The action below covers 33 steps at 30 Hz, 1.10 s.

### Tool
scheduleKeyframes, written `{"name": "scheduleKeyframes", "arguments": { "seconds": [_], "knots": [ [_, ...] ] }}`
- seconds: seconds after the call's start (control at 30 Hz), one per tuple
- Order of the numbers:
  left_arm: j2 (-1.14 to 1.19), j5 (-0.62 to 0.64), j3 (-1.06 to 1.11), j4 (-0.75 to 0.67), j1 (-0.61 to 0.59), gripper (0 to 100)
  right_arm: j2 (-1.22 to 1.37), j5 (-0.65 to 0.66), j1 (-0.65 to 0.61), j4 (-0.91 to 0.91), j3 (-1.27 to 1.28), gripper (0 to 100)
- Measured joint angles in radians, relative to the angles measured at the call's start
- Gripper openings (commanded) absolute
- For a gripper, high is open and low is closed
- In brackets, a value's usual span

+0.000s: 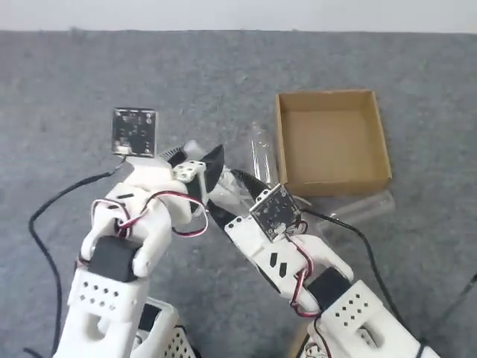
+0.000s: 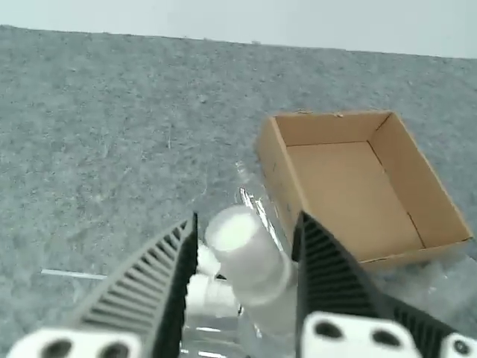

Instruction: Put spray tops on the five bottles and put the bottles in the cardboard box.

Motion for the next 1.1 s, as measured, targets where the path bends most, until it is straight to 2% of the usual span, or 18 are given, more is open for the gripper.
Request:
{"name": "scheduleKeyframes", "arguments": {
  "seconds": [0.2, 0.37, 0.43, 0.5, 0.6, 0.83, 1.1],
  "knots": [
    [0.000, -0.006, -0.091, 0.038, -0.020, 20, 0.000, 0.000, 0.005, -0.038, 0.020, 0.6],
    [0.000, -0.018, -0.178, 0.038, -0.137, 20, 0.000, 0.000, 0.005, -0.038, 0.020, 0.6],
    [0.000, -0.020, -0.181, 0.026, -0.216, 19, 0.000, 0.000, 0.005, -0.038, 0.020, 0.6],
    [-0.005, -0.018, -0.149, -0.008, -0.241, 19, 0.000, 0.000, 0.005, -0.038, 0.020, 0.6],
    [0.000, -0.037, -0.061, -0.049, -0.221, 19, 0.000, 0.000, 0.005, -0.038, 0.020, 0.6],
    [-0.009, -0.094, 0.017, -0.072, -0.086, 19, 0.000, 0.000, 0.006, -0.038, 0.048, 0.6],
    [0.000, -0.100, -0.012, -0.077, -0.095, 20, 0.000, 0.000, 0.011, -0.038, 0.048, 0.6]
  ]
}}
